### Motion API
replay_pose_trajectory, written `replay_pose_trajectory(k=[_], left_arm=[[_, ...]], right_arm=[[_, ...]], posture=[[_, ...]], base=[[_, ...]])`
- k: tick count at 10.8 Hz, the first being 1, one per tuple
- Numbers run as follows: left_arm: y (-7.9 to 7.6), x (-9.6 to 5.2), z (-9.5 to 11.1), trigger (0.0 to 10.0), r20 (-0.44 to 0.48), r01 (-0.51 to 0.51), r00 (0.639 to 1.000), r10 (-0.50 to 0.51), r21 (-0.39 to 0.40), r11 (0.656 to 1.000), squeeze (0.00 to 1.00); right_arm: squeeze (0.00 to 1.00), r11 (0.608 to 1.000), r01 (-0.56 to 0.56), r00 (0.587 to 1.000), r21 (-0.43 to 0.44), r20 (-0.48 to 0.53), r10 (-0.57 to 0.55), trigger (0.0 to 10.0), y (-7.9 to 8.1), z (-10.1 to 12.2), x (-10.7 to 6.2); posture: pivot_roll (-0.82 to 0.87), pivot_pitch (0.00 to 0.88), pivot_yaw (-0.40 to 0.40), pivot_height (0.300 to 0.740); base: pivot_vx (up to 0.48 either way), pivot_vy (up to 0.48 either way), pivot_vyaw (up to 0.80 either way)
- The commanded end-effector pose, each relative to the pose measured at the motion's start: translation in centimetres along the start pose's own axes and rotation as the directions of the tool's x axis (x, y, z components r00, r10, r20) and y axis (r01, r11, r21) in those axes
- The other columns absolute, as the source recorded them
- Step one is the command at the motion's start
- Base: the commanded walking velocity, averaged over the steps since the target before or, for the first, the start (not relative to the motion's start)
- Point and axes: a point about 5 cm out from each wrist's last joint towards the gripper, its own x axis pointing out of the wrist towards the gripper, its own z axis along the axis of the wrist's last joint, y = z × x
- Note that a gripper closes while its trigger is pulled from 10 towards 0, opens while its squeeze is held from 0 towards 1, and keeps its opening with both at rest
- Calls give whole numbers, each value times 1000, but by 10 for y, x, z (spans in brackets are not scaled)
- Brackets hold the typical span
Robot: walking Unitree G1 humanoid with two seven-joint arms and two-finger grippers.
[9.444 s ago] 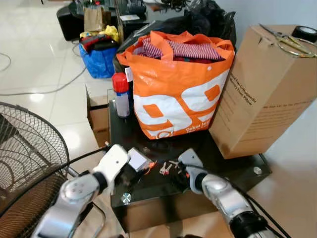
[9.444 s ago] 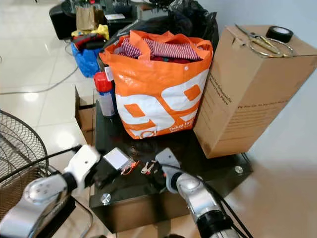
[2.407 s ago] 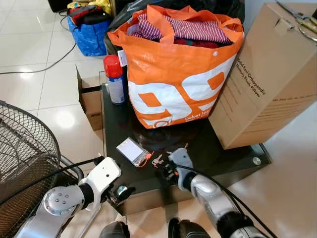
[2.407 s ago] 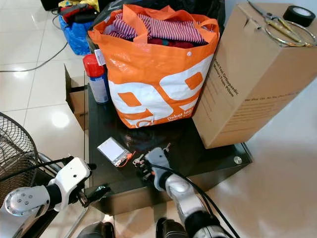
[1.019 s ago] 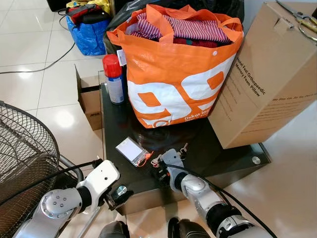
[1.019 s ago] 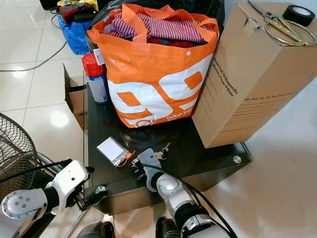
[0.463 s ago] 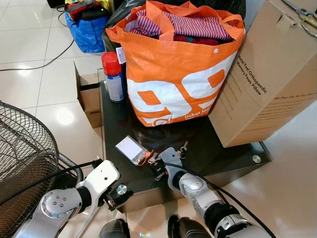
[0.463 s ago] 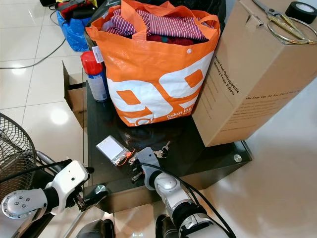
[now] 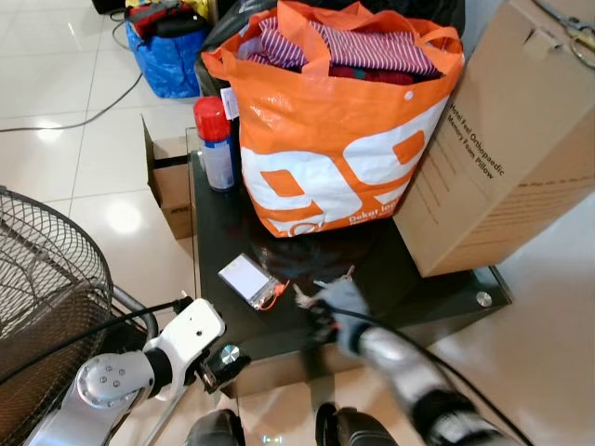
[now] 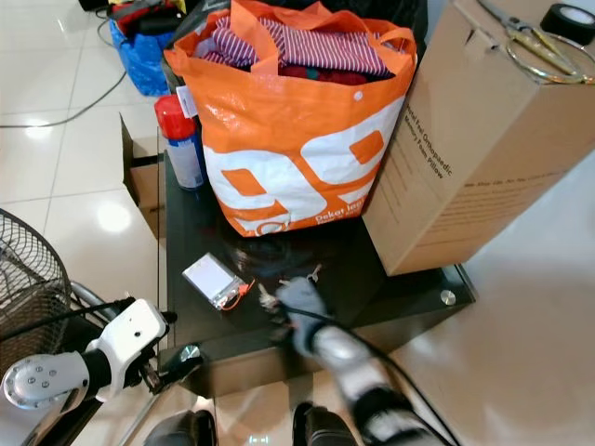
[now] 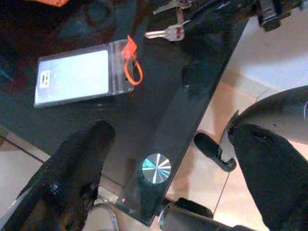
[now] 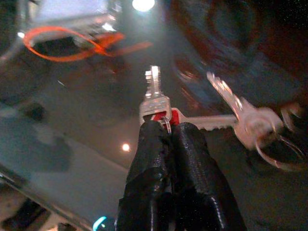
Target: Hang keys on a hook
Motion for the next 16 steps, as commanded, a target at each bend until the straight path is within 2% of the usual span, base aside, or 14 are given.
replay_pose_trajectory(k=[1,3,4,6,7,8,9,11,12,13,14,16], left_arm=[[-2,0,1,10000,7,1,1000,-1,1,1000,573],[-2,1,1,10000,9,2,1000,-2,0,1000,573],[-1,2,2,10000,20,-22,1000,23,-6,1000,573],[0,0,6,10000,51,-72,996,74,-24,997,565],[-1,0,11,10000,88,-114,989,118,-46,992,561],[-1,1,14,10000,115,-140,983,146,-59,988,565],[-2,2,25,10000,193,-205,956,223,-111,972,561],[-3,0,42,10000,289,-283,896,336,-210,936,545],[-4,-2,51,10000,321,-321,863,391,-249,914,557],[-3,-1,57,10000,333,-360,838,433,-260,896,553],[1,8,61,10000,327,-391,824,462,-261,883,545],[3,13,61,10000,306,-424,819,485,-245,872,537]], right_arm=[[0,999,28,1000,17,-4,-28,0,-6,-8,-7],[0,999,42,999,16,-2,-42,0,-8,-14,-14],[0,998,61,992,24,114,-63,0,-11,3,-20],[0,992,79,958,101,268,-104,0,-22,29,-40],[0,982,99,932,162,331,-149,0,-27,43,-57],[0,978,112,921,174,351,-168,0,-28,47,-64],[0,965,152,887,214,400,-228,0,-31,66,-81],[0,960,183,872,214,415,-259,0,-30,86,-103],[0,944,200,860,261,416,-297,0,-30,95,-115],[0,929,199,850,313,417,-322,0,-31,99,-118],[0,919,199,849,340,408,-335,0,-32,102,-115],[0,937,169,884,306,373,-281,0,-27,104,-111]], posture=[[62,171,-72,740],[60,164,-72,740],[65,141,-76,740],[61,89,-83,740],[57,56,-85,740],[51,29,-86,740],[35,0,-91,740],[21,0,-94,740],[18,0,-92,740],[13,0,-83,740],[7,0,-76,740],[17,0,-85,740]], base=[[0,0,0],[0,0,0],[0,0,0],[0,0,0],[0,0,0],[0,0,0],[0,0,0],[0,0,0],[0,0,0],[0,0,0],[0,0,0],[0,0,0]])
